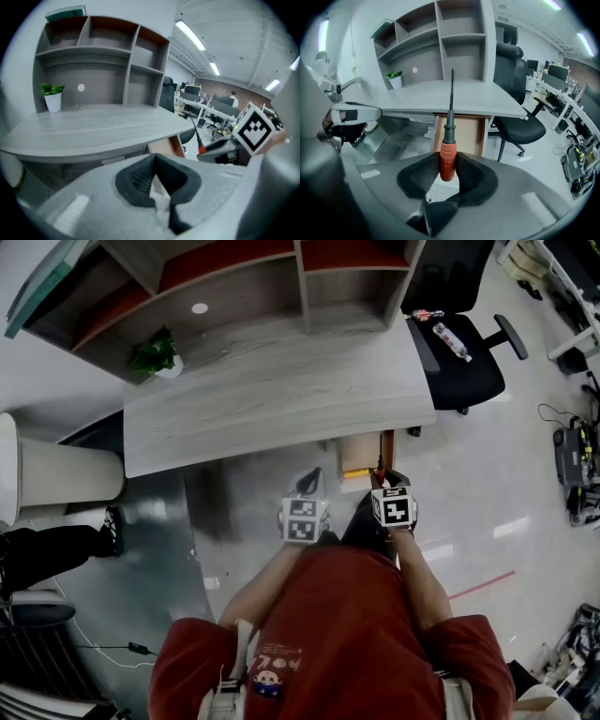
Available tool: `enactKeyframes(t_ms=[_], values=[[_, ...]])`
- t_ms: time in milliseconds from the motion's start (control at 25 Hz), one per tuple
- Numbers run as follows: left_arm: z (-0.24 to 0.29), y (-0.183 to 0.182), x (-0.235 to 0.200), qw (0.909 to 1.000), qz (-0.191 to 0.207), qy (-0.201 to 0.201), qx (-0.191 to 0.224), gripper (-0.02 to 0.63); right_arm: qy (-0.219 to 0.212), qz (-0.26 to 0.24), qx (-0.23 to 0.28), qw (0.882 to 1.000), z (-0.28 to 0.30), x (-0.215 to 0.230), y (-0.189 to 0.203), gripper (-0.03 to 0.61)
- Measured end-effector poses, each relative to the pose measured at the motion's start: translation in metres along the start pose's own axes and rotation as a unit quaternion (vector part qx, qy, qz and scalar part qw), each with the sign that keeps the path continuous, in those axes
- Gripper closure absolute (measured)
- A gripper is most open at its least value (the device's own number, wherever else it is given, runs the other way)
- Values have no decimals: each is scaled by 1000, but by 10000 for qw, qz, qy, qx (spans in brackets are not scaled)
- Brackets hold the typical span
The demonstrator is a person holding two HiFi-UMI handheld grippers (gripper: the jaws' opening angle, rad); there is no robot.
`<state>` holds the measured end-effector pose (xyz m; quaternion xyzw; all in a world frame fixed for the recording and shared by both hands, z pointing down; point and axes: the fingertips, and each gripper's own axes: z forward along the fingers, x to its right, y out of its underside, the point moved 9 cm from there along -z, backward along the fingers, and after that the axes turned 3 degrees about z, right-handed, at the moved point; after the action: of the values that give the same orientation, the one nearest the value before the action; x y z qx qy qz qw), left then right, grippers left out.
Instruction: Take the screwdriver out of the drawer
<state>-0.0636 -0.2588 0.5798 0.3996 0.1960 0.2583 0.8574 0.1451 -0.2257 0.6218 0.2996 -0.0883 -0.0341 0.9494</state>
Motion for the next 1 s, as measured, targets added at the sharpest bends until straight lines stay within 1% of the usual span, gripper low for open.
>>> enactKeyframes(t_ms=[120,240,480,600,760,1000], values=[[-13,-8,-5,9998,112,-48,168,615,25,100,239,9997,-16,-4,-5,471],[-28,-18,-12,9992,126,-158,331,615,40,152,426,9990,-31,-10,-12,471],[-49,-32,-21,9976,163,-322,583,615,-29,431,810,9958,-56,-17,-27,471],[-59,-37,-28,9960,204,-508,713,615,-75,445,988,9941,-63,-23,-33,471],[-74,-39,-41,9935,86,-794,808,615,-151,455,1135,9924,-72,-27,-39,471],[-84,-47,-48,9913,78,-895,958,615,-162,326,1256,9914,-77,-30,-51,471]])
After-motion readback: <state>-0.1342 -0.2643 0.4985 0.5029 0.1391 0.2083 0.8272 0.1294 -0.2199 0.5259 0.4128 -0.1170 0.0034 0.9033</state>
